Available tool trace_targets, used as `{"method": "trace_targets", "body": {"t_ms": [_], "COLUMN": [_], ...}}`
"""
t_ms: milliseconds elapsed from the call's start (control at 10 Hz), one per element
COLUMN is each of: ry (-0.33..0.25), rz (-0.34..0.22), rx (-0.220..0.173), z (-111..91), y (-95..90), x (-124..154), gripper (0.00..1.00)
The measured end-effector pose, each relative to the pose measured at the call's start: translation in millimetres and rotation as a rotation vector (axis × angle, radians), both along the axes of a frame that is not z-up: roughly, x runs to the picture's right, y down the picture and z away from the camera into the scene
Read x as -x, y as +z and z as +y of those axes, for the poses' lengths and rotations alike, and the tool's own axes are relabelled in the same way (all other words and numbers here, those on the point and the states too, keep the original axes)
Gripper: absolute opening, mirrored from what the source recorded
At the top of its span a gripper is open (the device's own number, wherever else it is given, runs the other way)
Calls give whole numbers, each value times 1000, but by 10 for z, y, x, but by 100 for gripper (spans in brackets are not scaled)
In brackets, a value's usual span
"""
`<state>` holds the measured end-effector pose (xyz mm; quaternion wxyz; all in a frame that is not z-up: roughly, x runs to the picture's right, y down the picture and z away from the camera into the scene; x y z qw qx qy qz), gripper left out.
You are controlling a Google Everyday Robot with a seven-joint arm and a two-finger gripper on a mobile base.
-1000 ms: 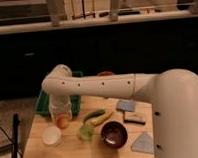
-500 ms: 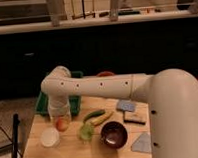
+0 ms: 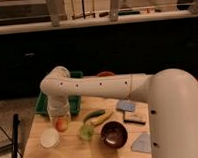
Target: Place apple in paper cup
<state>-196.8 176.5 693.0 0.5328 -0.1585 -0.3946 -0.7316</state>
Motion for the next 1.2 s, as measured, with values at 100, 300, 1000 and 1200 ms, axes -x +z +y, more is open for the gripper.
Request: {"method": "trace_targets", "body": {"t_ms": [100, 300, 1000, 1200], "ry": [2, 2, -66, -102], "rz": [2, 3, -12, -6], "rx": [-11, -27, -59, -59], "z": [-48, -117, -183, -147], "y": [-31, -77, -359, -447], "x": [-1, -2, 102, 199], "gripper": [2, 2, 2, 2]}}
